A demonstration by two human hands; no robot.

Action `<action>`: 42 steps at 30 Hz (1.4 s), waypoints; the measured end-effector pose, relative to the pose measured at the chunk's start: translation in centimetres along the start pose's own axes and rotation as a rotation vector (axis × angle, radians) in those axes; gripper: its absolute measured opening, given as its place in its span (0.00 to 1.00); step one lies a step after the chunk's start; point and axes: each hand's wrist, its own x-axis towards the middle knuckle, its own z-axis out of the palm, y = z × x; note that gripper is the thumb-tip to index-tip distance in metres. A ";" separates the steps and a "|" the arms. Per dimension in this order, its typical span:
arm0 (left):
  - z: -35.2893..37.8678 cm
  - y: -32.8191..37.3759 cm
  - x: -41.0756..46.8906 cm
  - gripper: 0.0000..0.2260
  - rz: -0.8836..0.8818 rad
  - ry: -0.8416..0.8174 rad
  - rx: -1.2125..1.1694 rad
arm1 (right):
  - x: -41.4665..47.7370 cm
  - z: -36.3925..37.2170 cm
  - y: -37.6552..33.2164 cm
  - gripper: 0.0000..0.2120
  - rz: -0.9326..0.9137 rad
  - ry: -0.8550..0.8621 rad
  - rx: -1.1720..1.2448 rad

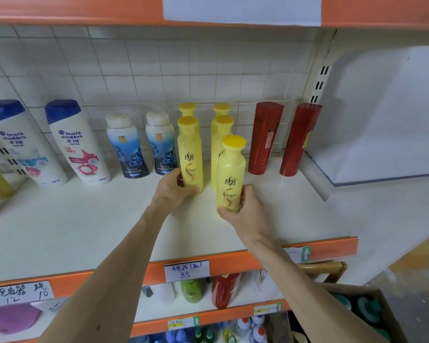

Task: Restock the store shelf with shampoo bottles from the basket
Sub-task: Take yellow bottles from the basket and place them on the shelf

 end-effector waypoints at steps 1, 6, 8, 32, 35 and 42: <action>0.1 0.0 0.0 0.25 0.002 0.004 0.000 | 0.0 0.0 0.0 0.23 0.001 0.001 0.003; 0.5 -0.1 -0.1 0.24 0.014 0.027 -0.012 | -0.3 0.2 0.0 0.22 -0.004 0.019 -0.006; 0.5 -0.2 0.1 0.24 0.017 0.021 -0.011 | -0.2 0.4 -0.1 0.23 -0.004 0.026 -0.013; 0.2 0.4 -0.3 0.34 -0.033 0.005 0.000 | 0.8 1.6 0.2 0.24 -0.031 0.046 -0.025; -0.1 1.2 -2.1 0.32 -0.078 0.091 -0.042 | 0.5 1.4 -0.2 0.25 -0.028 0.027 -0.051; -4.8 1.5 -8.5 0.18 0.063 0.199 0.165 | -1.3 -0.4 -2.4 0.38 -0.017 0.003 -0.175</action>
